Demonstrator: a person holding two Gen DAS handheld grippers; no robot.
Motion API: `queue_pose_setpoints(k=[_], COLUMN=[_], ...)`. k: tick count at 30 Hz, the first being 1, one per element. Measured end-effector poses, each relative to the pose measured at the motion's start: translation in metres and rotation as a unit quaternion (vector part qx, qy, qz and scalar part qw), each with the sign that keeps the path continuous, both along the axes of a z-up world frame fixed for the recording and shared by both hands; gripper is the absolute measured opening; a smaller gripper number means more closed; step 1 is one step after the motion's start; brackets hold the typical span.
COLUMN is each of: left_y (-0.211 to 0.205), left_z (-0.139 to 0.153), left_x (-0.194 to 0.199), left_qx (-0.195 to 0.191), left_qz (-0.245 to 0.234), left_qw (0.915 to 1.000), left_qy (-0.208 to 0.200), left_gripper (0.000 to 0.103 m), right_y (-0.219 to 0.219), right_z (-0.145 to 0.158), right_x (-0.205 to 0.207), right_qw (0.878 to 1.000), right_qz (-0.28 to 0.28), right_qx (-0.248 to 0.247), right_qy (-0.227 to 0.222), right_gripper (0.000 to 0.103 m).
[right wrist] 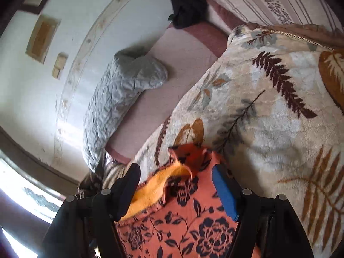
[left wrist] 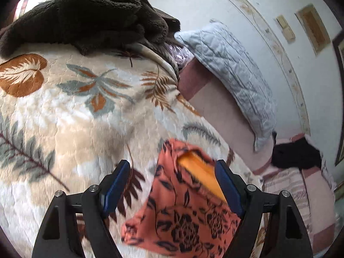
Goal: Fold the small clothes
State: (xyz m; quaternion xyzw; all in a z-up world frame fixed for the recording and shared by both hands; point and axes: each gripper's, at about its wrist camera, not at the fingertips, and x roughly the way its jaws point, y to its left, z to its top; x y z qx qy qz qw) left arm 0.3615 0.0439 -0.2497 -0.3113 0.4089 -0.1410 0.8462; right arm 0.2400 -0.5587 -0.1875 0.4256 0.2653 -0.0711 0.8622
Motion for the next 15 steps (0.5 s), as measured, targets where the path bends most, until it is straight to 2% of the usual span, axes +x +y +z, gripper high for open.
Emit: queue_pose_setpoints(k=[2, 4, 6, 9, 11, 13, 15], left_y=[-0.026, -0.052, -0.072, -0.089, -0.101, -0.115, -0.129], left_z=[-0.007, -0.013, -0.013, -0.011, -0.013, -0.022, -0.028], left_x=[-0.019, -0.029, -0.031, -0.020, -0.004, 0.018, 0.044], left_qx=[0.066, 0.137, 0.189, 0.230, 0.253, 0.274, 0.276], left_qz=[-0.024, -0.056, -0.086, -0.111, -0.133, -0.173, -0.196], left_qw=[0.9974, 0.9889, 0.9782, 0.9669, 0.9583, 0.9460, 0.9404], left_qy=[0.013, 0.017, 0.012, -0.008, -0.004, 0.016, 0.036], left_gripper=[0.081, 0.081, 0.081, 0.081, 0.081, 0.081, 0.081], right_y=[0.027, 0.048, 0.066, 0.083, 0.085, 0.086, 0.088], right_z=[-0.009, -0.022, -0.032, -0.040, -0.046, -0.052, -0.057], right_x=[0.000, 0.001, 0.006, 0.020, 0.033, 0.051, 0.072], right_qw=[0.999, 0.997, 0.993, 0.982, 0.977, 0.972, 0.968], right_qz=[0.028, 0.044, 0.055, 0.058, 0.063, 0.067, 0.074], right_qx=[-0.011, -0.013, -0.037, -0.121, -0.142, -0.159, -0.176], right_qy=[0.035, 0.069, 0.099, 0.134, 0.144, 0.157, 0.164], right_gripper=[0.069, 0.065, 0.062, 0.057, 0.053, 0.053, 0.052])
